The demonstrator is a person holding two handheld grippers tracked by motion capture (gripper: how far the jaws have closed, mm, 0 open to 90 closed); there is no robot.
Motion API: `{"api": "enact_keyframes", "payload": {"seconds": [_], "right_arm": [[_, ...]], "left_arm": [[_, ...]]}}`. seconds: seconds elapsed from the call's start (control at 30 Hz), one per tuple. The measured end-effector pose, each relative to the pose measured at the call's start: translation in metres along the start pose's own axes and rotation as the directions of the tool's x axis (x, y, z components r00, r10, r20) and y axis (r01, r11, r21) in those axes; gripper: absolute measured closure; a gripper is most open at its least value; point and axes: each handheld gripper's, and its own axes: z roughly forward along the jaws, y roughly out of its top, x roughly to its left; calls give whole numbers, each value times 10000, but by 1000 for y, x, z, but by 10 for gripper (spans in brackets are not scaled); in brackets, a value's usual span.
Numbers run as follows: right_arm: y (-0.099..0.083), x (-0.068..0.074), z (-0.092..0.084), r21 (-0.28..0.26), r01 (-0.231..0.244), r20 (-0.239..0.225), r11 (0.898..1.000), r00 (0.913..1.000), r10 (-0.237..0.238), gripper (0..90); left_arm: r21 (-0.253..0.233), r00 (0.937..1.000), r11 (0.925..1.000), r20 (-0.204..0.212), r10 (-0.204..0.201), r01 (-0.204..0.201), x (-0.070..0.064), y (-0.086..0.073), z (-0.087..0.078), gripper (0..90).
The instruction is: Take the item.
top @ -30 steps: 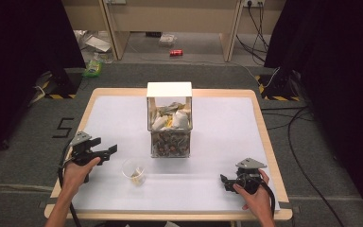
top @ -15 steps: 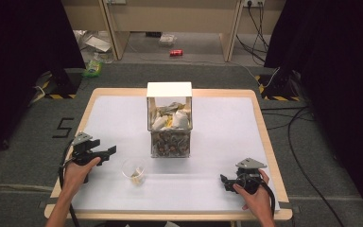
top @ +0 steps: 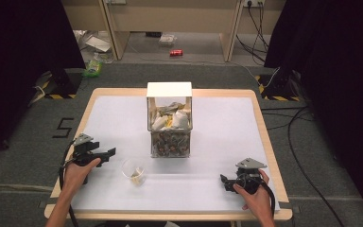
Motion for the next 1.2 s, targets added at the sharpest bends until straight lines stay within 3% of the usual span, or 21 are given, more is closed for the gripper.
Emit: {"api": "enact_keyframes", "payload": {"seconds": [0.83, 0.97, 1.03, 1.1, 1.2], "right_arm": [[0, 0, 0, 28, 6, -23, 10000, 10000, -6, 107], [0, 0, 0, 13, 30, -25, 10000, 10000, -30, 107], [0, 0, 0, 23, -2, -22, 10000, 10000, 2, 107], [0, -1, 0, -2, 98, -20, 10000, 9999, -98, 107], [0, -1, 0, 3, 86, -18, 10000, 10000, -86, 107]], "left_arm": [[690, 9997, 9974, -59, 219, -215, -1, -7, 10, 150], [808, 9981, 9953, -255, 554, -532, -5, -7, 12, 143], [956, 9949, 9919, -474, 890, -842, -9, -7, 13, 139], [1155, 9872, 9852, -815, 1368, -1270, -14, -8, 15, 137], [1140, 9881, 9857, -768, 1334, -1242, -14, -8, 15, 134]]}}
